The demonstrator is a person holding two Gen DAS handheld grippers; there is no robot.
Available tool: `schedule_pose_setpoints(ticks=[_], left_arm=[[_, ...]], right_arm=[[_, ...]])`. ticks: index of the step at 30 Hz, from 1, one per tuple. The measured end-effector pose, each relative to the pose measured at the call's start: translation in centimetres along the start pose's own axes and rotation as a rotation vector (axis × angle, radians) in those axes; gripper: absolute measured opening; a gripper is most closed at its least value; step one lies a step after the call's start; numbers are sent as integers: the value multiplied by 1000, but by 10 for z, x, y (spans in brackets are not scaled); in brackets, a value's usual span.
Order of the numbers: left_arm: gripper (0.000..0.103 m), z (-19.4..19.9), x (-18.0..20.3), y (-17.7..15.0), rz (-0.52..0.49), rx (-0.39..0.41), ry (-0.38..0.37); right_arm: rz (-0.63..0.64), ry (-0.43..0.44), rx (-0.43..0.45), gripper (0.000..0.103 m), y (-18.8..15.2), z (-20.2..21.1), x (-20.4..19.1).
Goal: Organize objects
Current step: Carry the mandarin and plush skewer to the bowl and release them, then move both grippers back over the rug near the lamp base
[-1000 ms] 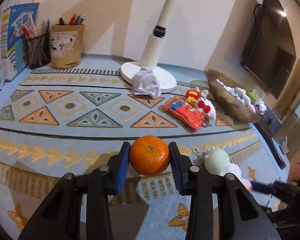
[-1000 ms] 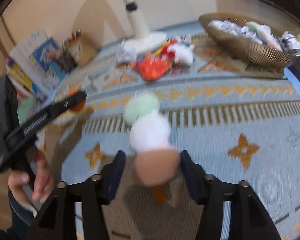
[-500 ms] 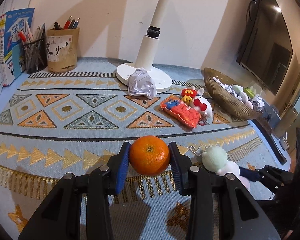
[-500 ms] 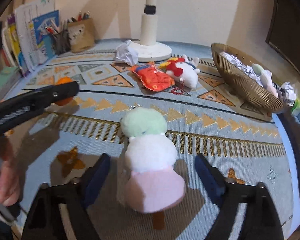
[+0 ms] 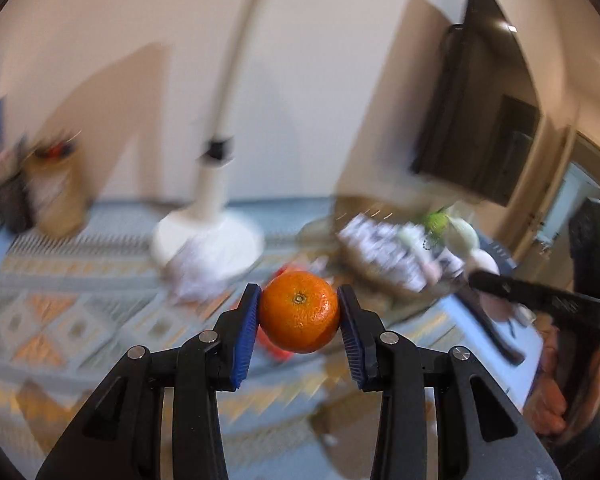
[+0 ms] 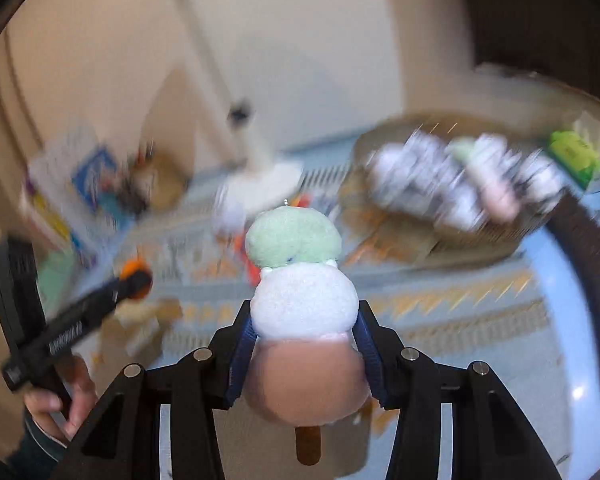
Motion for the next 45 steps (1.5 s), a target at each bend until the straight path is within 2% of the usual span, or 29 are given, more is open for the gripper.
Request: schedule_pose_setpoints(ticks=[3,7,11,15,16,17,18,19,20,24,26,31,33,34,35,37,38,40,42,45], left_arm=[[35,-47,33,25,-15,-45,-60],[35,-108,61,45,-37,-71,-94],[35,-161,84,44,-75,-101,-107],[36,-198,99,39,-83,-125,-127],[44,-206,101,37,-83,-130,-127],[64,-213,102,35,-81,-148,-133],[72,-220,102,32,-74,-171,-137],[74,-220,101,30,-66,-179,-149],[74,-220,100,29,-60,-189,-162],[74,-192,82,28,-37,-178,-151],[74,-172,72,31,-27,-179,-151],[74,-92,38,42,-8,-126,-127],[75,-53,27,46,-1,-107,-125],[78,-42,23,49,3,-95,-122],[89,-23,15,53,8,-75,-116],[102,16,-1,62,27,-7,-95],[102,31,-13,68,40,33,-83],[102,56,-30,70,60,79,-46],[102,73,-61,63,97,117,57],[102,63,-110,34,161,114,182]], right_arm=[[-54,-37,101,47,47,15,37],[-110,-102,200,47,99,14,79],[-128,-164,227,47,136,-5,109],[-130,-233,225,48,165,-30,135],[-124,-239,213,48,170,-39,140],[-122,-249,197,48,174,-47,145],[-126,-254,176,60,176,-56,151],[-128,-246,146,80,179,-69,157],[-132,-239,121,85,180,-79,162],[-146,-246,96,85,173,-86,175],[-163,-202,100,85,165,-76,172],[-186,-128,109,85,143,-37,146],[-177,-86,115,85,136,-17,122],[-164,-68,117,85,135,-10,111],[-146,-49,119,85,134,-3,100],[-109,-14,125,87,131,13,73],[-98,4,129,89,129,18,61],[-84,57,138,98,122,27,36],[-75,101,138,101,109,28,11],[-59,113,96,102,81,8,-11]])
Point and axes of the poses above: each gripper's, at about its wrist camera, not at the fingertips, and z roughly against the way its jaws point, x to its right, y to its top, the point moved 8 cm from there along -z, roughly the way its jaws point, and after that the axes turned 5 degrees about z, right-handed, at the moved point
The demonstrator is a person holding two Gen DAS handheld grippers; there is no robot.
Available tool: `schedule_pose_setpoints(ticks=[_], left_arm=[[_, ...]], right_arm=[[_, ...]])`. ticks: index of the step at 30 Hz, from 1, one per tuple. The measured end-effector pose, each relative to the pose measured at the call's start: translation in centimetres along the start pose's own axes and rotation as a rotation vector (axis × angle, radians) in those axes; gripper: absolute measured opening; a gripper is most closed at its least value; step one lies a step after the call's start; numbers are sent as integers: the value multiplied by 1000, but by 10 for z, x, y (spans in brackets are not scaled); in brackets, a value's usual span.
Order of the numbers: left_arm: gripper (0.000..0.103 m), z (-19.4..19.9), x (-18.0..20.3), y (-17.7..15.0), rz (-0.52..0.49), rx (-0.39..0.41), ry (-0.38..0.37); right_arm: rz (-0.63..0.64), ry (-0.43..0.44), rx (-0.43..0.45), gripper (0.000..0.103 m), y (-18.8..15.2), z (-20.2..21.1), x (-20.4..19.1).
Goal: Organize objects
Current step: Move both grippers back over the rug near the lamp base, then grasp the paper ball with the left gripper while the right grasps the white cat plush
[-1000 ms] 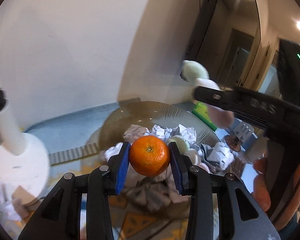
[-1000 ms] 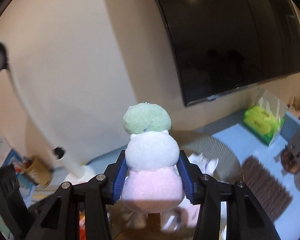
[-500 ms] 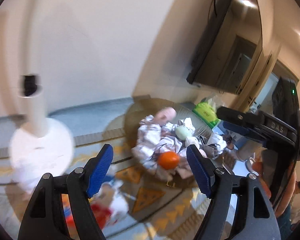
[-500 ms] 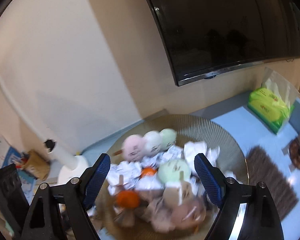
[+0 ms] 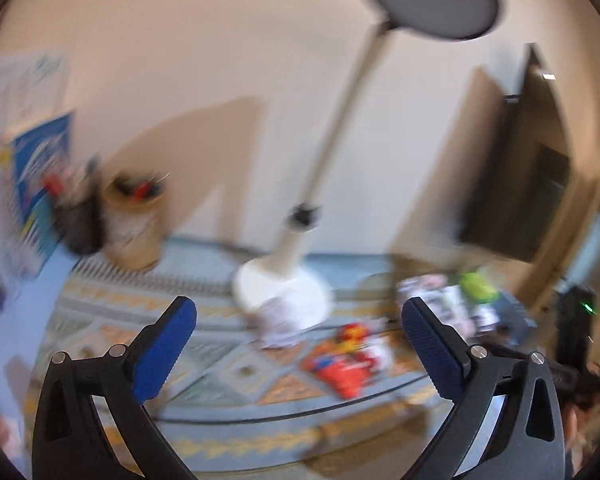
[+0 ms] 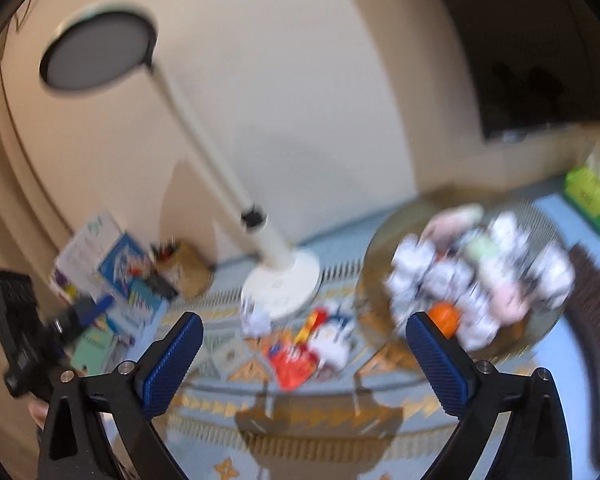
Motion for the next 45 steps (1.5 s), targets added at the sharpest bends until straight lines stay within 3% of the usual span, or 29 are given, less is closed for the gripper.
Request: schedule_pose_setpoints(ticks=[2,6,10,14,19,21,25,28,30,35,38,39,40,41,42,43,44,45], left_arm=[[102,-25,-28,-25,47,-55,44],[102,-69,-55,-69,104,-136,62],[102,-77,-59,-79,61,-129,87],[102,-75,-55,-82,58,-139,62],[102,-80,-58,-87,60,-165,71],[102,-83,-61,-89,59,-187,112],[102,-94,-49,-80,80,-276,39],[102,-112,-27,-57,-13,-231,38],[102,-132,-23,-52,-33,-226,46],[102,-181,-30,-62,36,-297,46],[102,-183,-32,-62,49,-278,38],[102,-181,-33,-60,56,-261,34],[100,-180,-35,-59,67,-254,31],[86,-180,-37,-58,78,-253,21],[76,-182,-36,-61,87,-274,-5],[62,-184,-34,-63,99,-294,-52],[49,-184,-31,-64,104,-300,-87],[49,-181,-30,-64,99,-294,-100]], right_arm=[[12,-12,-44,102,-28,-22,-6],[79,-81,-112,102,-72,-70,-4],[88,-135,-120,102,-91,-100,12],[64,-179,-138,102,-105,-114,28],[50,-174,-127,102,-102,-113,30],[50,-178,-141,102,-103,-116,31],[37,-202,-160,102,-96,-115,31],[-66,-120,-267,102,-84,-124,26],[-114,-67,-292,102,-74,-135,23],[-55,-185,-237,102,-61,-172,30],[-91,-154,-263,103,-67,-189,34],[-77,-157,-231,103,-64,-187,33],[-55,-168,-215,103,-62,-186,32],[-52,-172,-224,103,-63,-188,32],[-49,-182,-220,94,-62,-189,32],[-50,-172,-209,79,-61,-189,30],[-41,-167,-207,72,-61,-190,28],[-30,-178,-205,58,-61,-189,28]])
Point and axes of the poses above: each gripper's, at about its wrist camera, not at the fingertips, and z roughly against the way its jaws point, x to its right, y to its top, the point moved 8 cm from there along -z, roughly the way its jaws point, and after that the axes turned 5 degrees about z, right-handed, at the moved point
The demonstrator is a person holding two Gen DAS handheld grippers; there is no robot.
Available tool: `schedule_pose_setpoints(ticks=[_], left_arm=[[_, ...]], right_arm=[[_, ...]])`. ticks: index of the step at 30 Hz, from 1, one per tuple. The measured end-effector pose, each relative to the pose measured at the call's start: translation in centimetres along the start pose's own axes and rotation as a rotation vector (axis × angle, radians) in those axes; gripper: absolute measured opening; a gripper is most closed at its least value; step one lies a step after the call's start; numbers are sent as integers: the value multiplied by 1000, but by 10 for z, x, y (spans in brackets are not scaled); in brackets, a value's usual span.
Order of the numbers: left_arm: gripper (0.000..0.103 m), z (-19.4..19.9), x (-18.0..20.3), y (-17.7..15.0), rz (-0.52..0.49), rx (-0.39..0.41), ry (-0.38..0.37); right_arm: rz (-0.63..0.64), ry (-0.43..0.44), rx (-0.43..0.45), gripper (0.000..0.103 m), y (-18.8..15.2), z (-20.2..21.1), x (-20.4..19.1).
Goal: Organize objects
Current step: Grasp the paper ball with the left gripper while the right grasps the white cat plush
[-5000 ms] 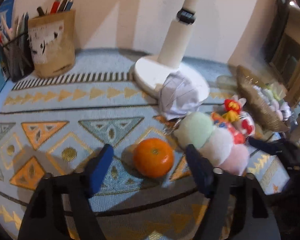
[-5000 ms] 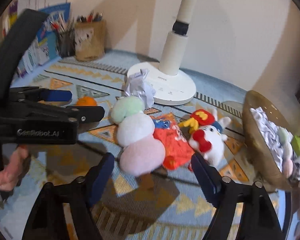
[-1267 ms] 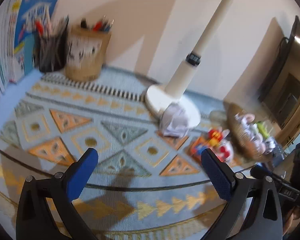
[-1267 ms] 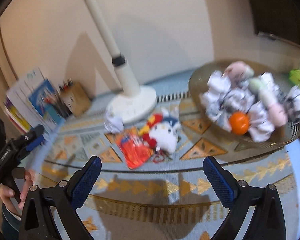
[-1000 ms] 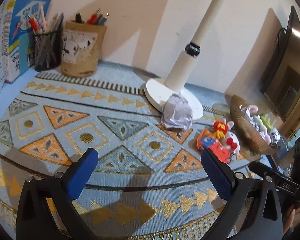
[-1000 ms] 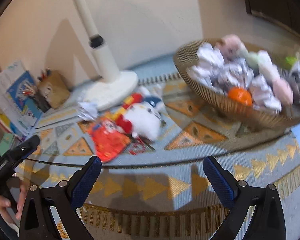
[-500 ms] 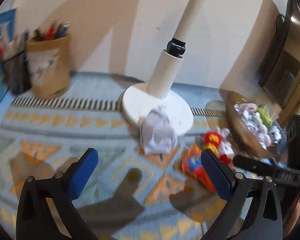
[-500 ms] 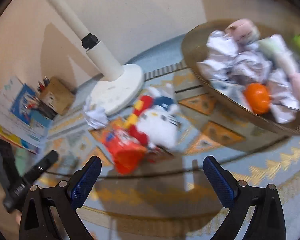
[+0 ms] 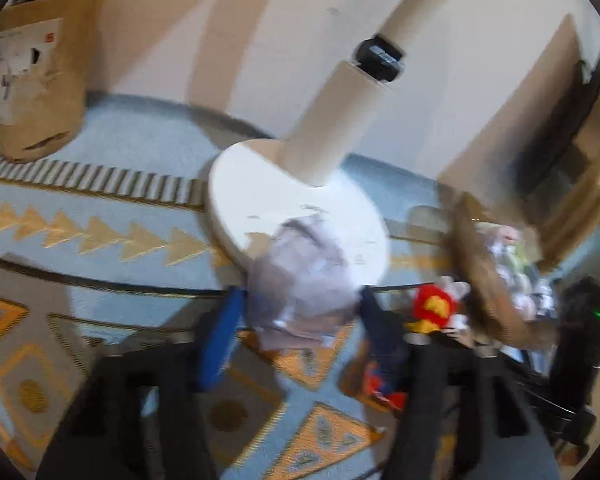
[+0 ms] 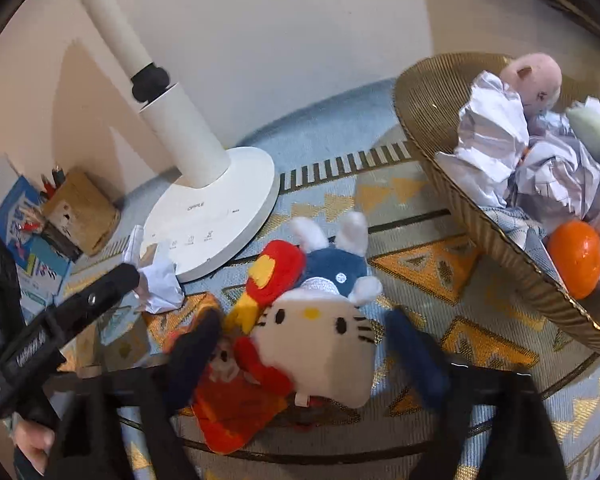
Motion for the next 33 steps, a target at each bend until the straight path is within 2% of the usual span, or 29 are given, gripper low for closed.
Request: schedule_pose_setpoints(ticks=[5,8,11,13,15,18,21,23,25,26,27,29,30,33], left_arm=[[47,9,6,-3,-27,29,17],[47,19,12,-6,-66,53,45],[47,40,20,-18,-77,44,32],[47,62,23,-31,-71,19,9],[47,82,23,-49,-79,-11,27],[47,106,21,-83,-29,-38,37],[48,114,20,-112,-11,-35,28],[48,111,20,-123,-41,-27,59],[48,112,18,-128,-36,-4,36],[48,114,16,-129,-31,1,33],[48,117,15,-127,-22,15,28],[48,121,12,-126,-4,34,6],[48,121,11,-125,8,30,-2],[48,121,10,-126,21,25,-11]], right_arm=[[6,8,25,56,-3,6,-1],[15,51,99,56,4,20,-6],[67,76,121,56,2,27,-17],[114,56,142,56,-3,36,-26],[158,33,169,56,-8,51,-34],[193,108,133,56,-32,74,-48],[240,217,3,56,-75,88,-57],[255,205,13,57,-98,100,-52],[262,172,3,58,-111,101,-45],[249,180,-18,59,-117,98,-40],[233,201,-47,69,-122,95,-37],[196,248,-82,76,-124,91,-31],[178,256,-80,86,-124,93,-28],[147,265,-69,92,-125,93,-21]])
Point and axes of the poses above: each gripper's, at about its wrist camera, not at the fingertips, and z roughly against the way its jaws point, x to its right, y to its top, the point moved 8 cm from there along -z, roughly the way its jaws point, and after that the axes turned 5 degrees about z, right-handed, at the moved point
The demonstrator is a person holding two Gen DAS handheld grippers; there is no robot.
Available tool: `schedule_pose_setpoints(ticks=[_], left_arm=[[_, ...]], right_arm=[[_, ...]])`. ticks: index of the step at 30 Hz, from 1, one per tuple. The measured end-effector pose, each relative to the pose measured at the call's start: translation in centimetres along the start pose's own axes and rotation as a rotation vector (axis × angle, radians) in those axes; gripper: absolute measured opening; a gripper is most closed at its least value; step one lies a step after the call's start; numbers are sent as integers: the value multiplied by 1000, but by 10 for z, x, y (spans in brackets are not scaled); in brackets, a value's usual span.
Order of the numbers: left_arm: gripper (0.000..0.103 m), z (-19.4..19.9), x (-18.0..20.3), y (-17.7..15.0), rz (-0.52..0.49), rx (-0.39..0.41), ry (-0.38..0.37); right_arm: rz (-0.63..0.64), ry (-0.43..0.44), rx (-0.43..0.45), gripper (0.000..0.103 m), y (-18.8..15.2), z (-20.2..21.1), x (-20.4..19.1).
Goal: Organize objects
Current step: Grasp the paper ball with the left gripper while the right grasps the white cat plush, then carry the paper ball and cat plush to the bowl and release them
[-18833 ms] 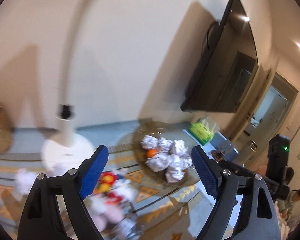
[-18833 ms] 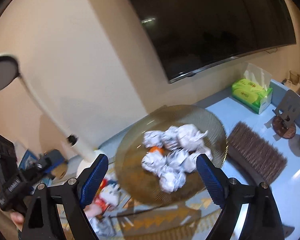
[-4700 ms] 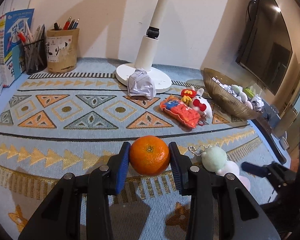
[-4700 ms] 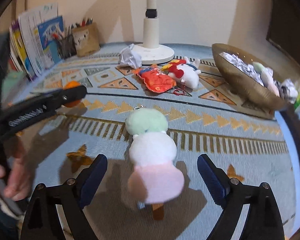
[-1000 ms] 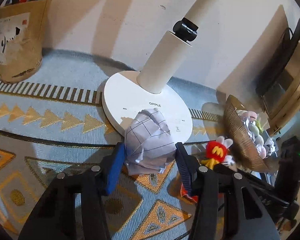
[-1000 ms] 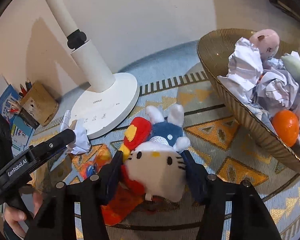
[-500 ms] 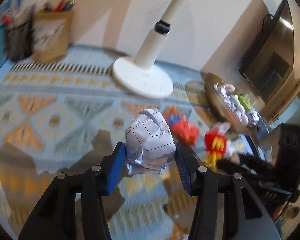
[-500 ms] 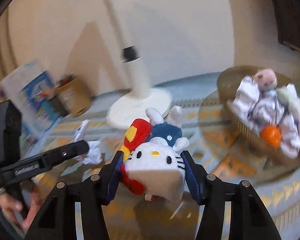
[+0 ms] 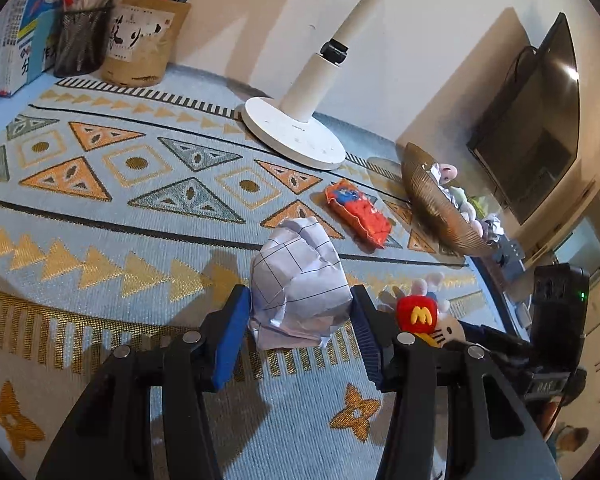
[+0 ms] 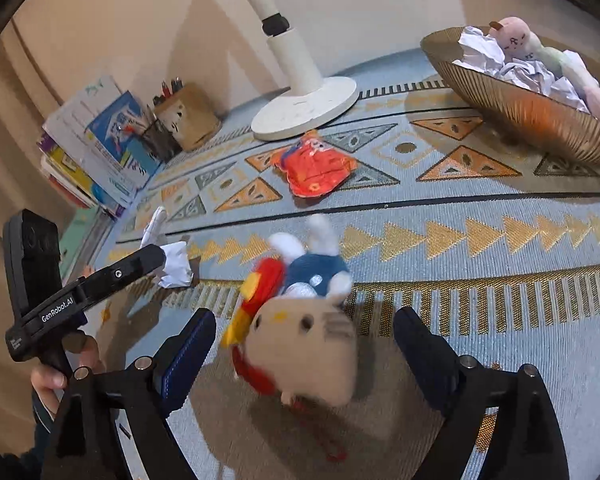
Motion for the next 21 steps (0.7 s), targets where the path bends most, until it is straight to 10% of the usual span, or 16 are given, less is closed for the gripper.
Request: schedule_pose_setpoints(ticks=[11,15,21], left_arm=[[48,2,9,-5,-70,7,22],[48,2,10,-5,-77,13,27],[48,2,15,-6,-115,15,77]], right_arm=[[213,-230,-26,97,-8,-9,-29],[227,-257,-2,57,-9,-3,-28],[252,-287,25,56,-6,0,-35]])
Point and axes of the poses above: each gripper's, at about its wrist camera, not at the fingertips, and z roughly against the way its jaws point, x to its right, y to its top, the point moved 8 cm from there along -z, roughly the way its jaws point, and after that the axes turned 5 degrees about z, right-handed, at the moved point
